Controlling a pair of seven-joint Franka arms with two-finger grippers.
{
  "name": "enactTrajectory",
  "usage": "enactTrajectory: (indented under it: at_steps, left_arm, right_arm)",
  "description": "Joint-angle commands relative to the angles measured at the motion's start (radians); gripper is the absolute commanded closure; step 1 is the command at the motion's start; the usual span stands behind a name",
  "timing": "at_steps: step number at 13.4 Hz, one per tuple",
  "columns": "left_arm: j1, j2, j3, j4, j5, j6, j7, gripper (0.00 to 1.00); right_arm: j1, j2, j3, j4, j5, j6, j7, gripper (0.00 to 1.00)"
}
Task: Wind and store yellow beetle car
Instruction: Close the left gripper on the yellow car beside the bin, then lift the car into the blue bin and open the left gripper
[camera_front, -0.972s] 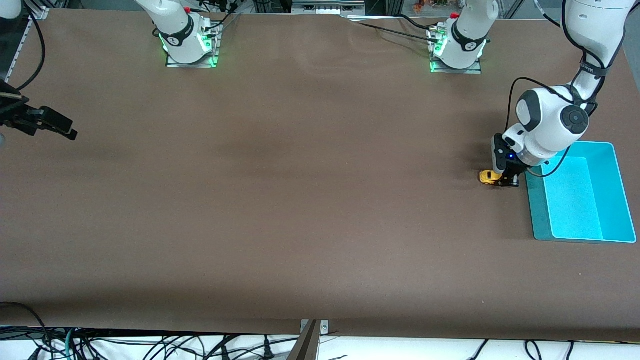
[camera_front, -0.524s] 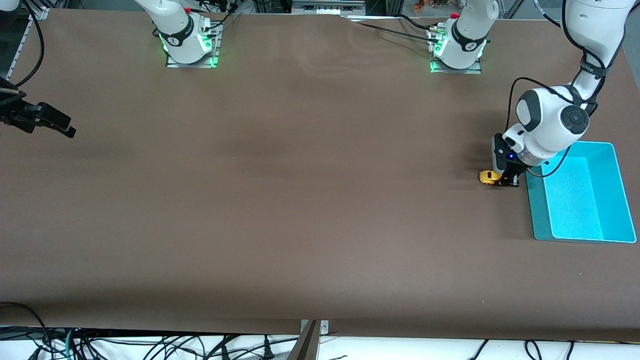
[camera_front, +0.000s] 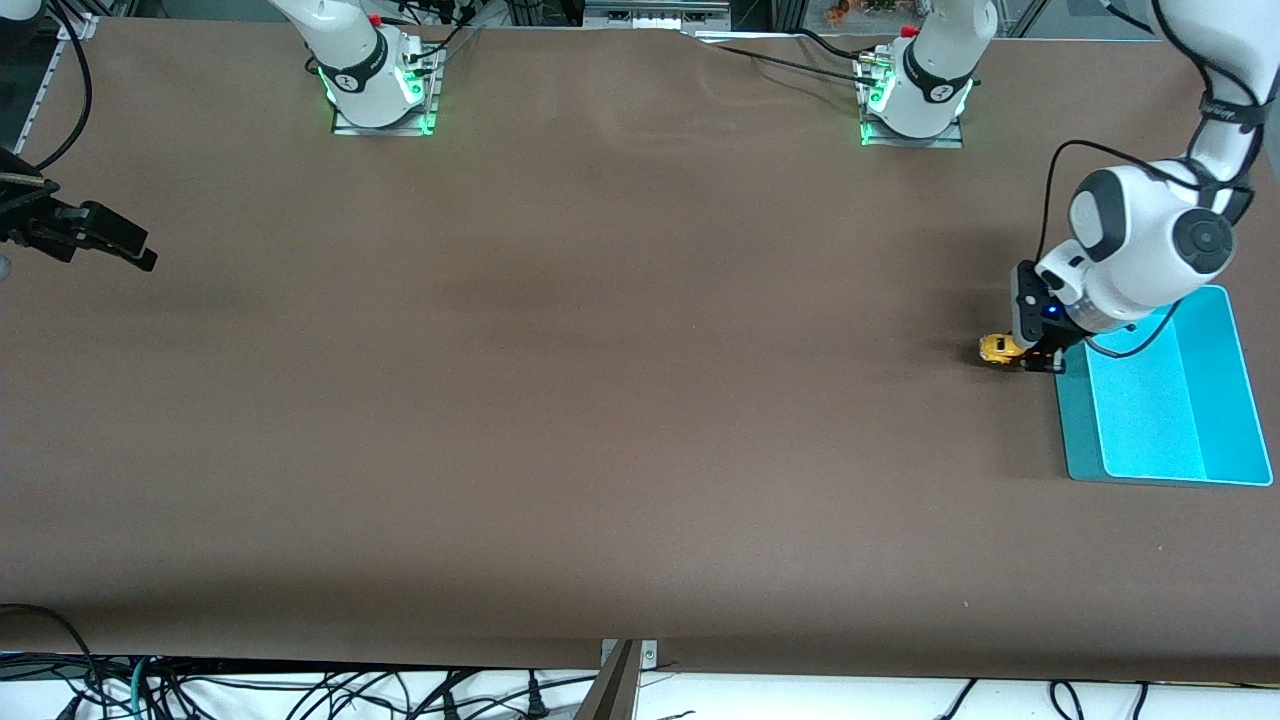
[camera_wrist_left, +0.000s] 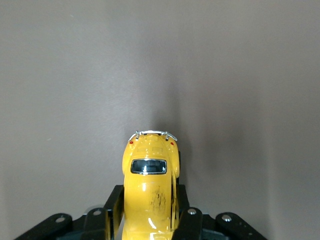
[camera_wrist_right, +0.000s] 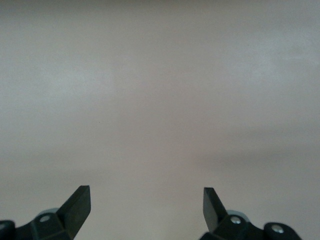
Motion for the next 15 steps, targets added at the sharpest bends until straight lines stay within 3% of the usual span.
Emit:
enactTrajectory:
  at_steps: [1,3,6,8,15]
  left_arm:
    - [0.024,-0.054,-0.007,0.119,0.016,-0.233,0.015,0.61]
    - [0.073,-0.065,-0.004,0.192,0.018,-0.331,0.092,0.60]
    - [0.174,-0.044,-0.002,0.236,0.021,-0.329,0.228,0.60]
    - [0.227,0.021,-0.002,0.286,0.024,-0.317,0.299,0.59]
    - [0.346,0.235,-0.002,0.343,0.024,-0.135,0.364,0.58]
  right_arm:
    - [-0.009,-0.018,0.040,-0.002,0.009,-0.015,0.022,0.00]
    - [-0.009,-0.020,0.040,-0.002,0.008,-0.018,0.020,0.00]
    - [-0.009,-0.020,0.040,-0.002,0.003,-0.017,0.020,0.00]
    - [-0.009,-0.020,0.040,-0.002,0.006,-0.018,0.022,0.00]
    - [-0.009,-0.020,0.037,-0.002,0.006,-0.018,0.022,0.00]
